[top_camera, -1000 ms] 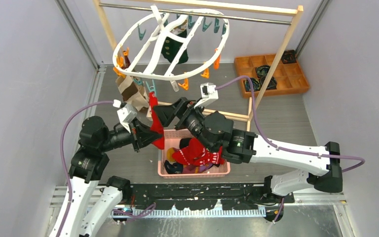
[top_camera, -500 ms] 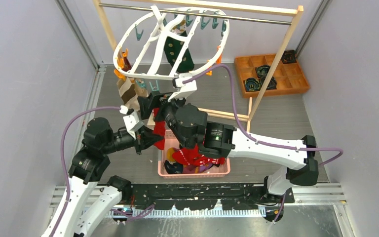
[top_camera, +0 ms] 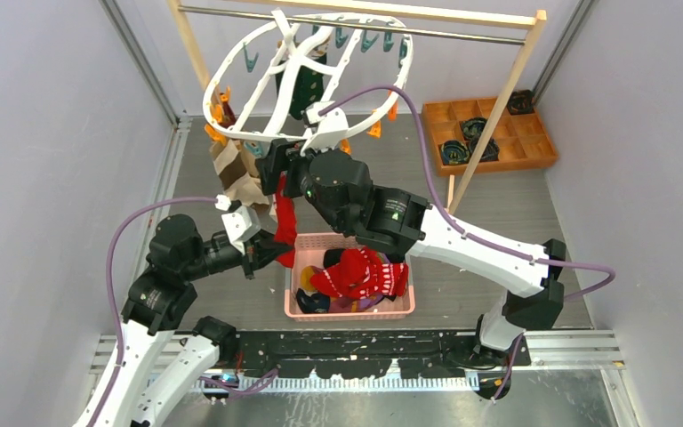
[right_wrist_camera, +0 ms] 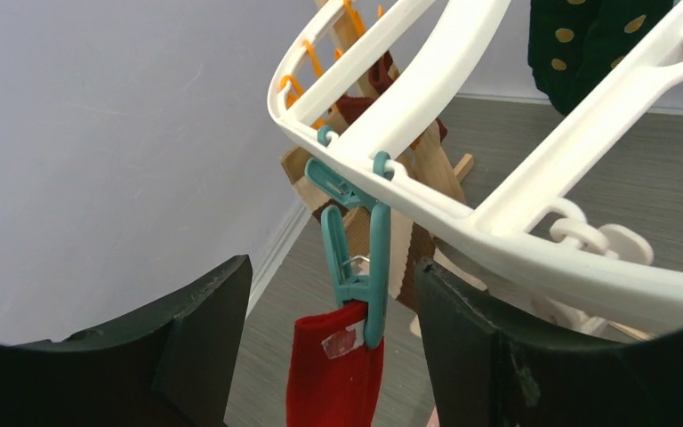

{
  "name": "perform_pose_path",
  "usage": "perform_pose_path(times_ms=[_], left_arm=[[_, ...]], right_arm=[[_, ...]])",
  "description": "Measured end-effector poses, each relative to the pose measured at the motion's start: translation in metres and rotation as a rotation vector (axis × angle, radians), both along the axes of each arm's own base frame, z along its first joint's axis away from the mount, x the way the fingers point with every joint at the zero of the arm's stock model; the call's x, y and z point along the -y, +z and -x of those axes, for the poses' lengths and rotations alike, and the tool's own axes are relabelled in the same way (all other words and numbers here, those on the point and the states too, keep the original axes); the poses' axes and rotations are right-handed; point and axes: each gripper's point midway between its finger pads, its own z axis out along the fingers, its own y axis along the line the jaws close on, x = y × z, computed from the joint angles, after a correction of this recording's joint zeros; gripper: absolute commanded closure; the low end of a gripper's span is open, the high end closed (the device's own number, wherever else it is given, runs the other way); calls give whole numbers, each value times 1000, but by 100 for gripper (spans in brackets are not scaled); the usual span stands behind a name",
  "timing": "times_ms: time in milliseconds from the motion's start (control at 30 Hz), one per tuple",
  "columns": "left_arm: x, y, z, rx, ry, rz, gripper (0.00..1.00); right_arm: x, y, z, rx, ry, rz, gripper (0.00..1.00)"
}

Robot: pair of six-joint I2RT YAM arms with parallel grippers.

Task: Remove the socks clipped to the hanger
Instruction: Remove the sock from the hanger.

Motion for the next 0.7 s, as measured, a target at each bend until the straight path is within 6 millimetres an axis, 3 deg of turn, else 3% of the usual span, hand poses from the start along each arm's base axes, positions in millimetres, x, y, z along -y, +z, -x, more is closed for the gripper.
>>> perform_pose_path(times_ms=[400, 700], left_arm=[[0, -2, -1, 17, 5, -17, 100], [0, -2, -1, 16, 3, -16, 100]], right_arm=[[-14, -23, -6, -27, -8, 46, 35], [-10, -11, -19, 58, -75, 43, 37]])
